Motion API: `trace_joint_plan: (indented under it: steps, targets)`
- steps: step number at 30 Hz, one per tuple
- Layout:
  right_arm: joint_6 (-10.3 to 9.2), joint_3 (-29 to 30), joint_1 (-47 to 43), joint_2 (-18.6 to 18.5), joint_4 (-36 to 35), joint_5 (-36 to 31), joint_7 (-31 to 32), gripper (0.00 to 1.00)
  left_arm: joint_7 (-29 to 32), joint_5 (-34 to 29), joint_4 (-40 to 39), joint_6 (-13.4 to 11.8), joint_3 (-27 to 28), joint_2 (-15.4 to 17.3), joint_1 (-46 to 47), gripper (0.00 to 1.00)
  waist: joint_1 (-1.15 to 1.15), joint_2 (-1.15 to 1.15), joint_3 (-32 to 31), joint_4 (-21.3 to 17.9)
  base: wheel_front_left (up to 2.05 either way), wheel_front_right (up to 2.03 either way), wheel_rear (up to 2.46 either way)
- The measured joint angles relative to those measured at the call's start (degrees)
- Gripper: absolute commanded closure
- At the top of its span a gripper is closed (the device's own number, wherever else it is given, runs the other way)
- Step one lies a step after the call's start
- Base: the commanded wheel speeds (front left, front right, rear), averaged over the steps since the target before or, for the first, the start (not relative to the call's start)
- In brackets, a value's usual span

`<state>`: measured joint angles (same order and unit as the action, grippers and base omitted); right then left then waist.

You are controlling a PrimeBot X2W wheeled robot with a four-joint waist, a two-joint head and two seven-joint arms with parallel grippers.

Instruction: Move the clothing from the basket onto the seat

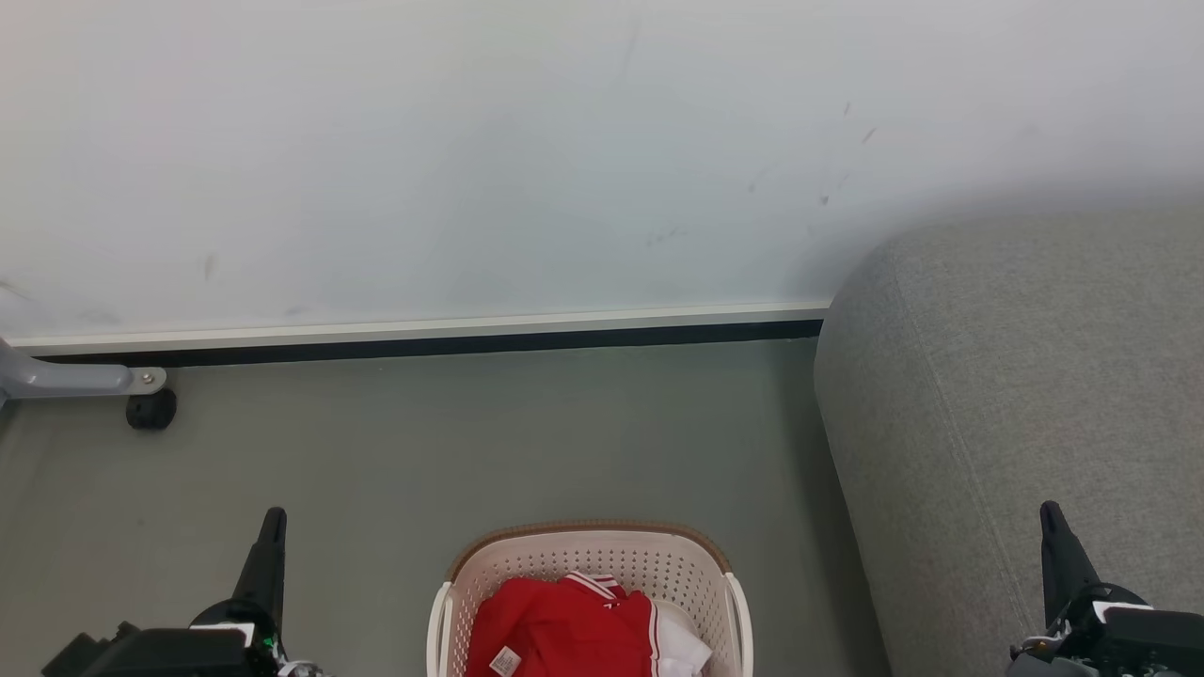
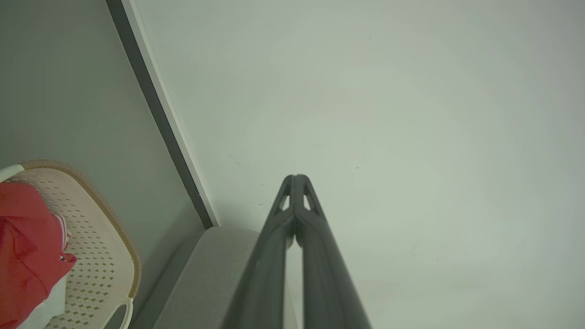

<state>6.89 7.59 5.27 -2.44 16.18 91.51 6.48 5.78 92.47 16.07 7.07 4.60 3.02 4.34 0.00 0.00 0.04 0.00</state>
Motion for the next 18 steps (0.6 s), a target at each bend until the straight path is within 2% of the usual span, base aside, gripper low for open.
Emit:
trace_joint_plan:
  steps: [16, 17, 18]
  targets:
    - [-0.01, 0.0, -0.1, 0.1, 0.3, 0.0, 0.0, 1.00, 0.0, 0.0, 0.2, 0.0, 0.0, 0.0, -0.1, 1.00, 0.00, 0.00, 0.0, 0.0, 0.00, 0.00, 0.00]
    - [-0.08, -0.1, -0.2, 0.2, 0.8, 0.0, 0.0, 0.00, 0.0, 0.0, 0.8, 0.0, -0.1, -0.1, -0.3, 0.00, 0.00, 0.00, 0.0, 0.0, 0.00, 0.00, 0.00]
    - [-0.09, -0.1, -0.7, 0.4, 1.4, 0.0, 0.0, 0.00, 0.0, 0.0, 1.4, -0.1, -0.1, -0.1, -0.8, 0.00, 0.00, 0.00, 0.0, 0.0, 0.00, 0.00, 0.00]
